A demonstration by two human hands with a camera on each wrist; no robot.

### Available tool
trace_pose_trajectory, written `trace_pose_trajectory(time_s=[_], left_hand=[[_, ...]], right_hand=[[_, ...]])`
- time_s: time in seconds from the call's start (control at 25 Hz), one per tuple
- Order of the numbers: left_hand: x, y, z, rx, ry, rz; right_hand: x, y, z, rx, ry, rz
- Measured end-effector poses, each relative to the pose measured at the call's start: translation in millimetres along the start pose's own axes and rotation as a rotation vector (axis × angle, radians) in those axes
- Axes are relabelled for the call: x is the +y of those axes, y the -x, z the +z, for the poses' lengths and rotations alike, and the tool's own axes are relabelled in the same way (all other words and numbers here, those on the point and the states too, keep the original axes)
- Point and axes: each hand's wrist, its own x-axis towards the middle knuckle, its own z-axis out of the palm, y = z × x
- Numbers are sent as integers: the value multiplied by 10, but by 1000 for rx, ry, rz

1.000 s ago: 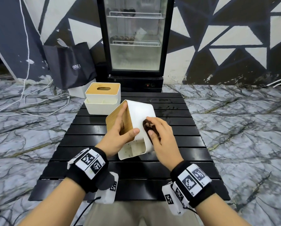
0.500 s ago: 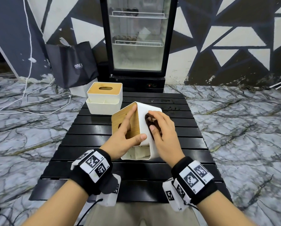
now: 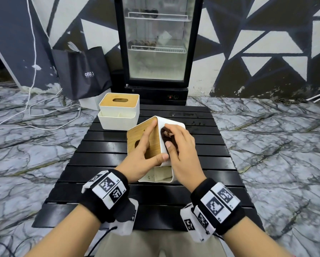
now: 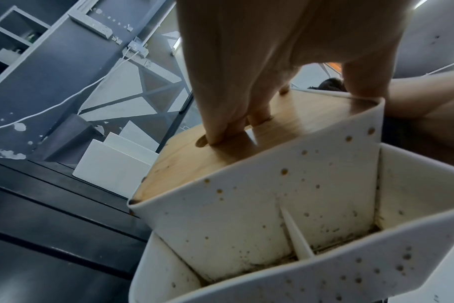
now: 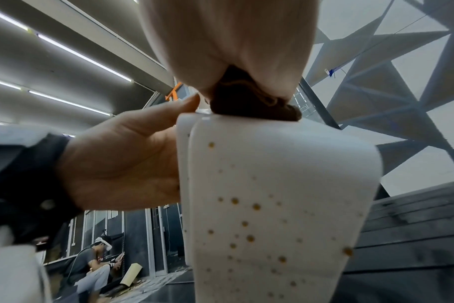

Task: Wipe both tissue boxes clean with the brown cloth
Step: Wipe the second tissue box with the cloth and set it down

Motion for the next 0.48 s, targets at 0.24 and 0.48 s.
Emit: trace_pose_trajectory(time_s=[0.24,0.48], left_hand=[[10,23,9,-24,-60,14],[67,59,-71,-69,-68,-43]], right_hand=[[-85,-211,-100,-7,-36,-24],[-28,-342,-337,-139,-2,38]])
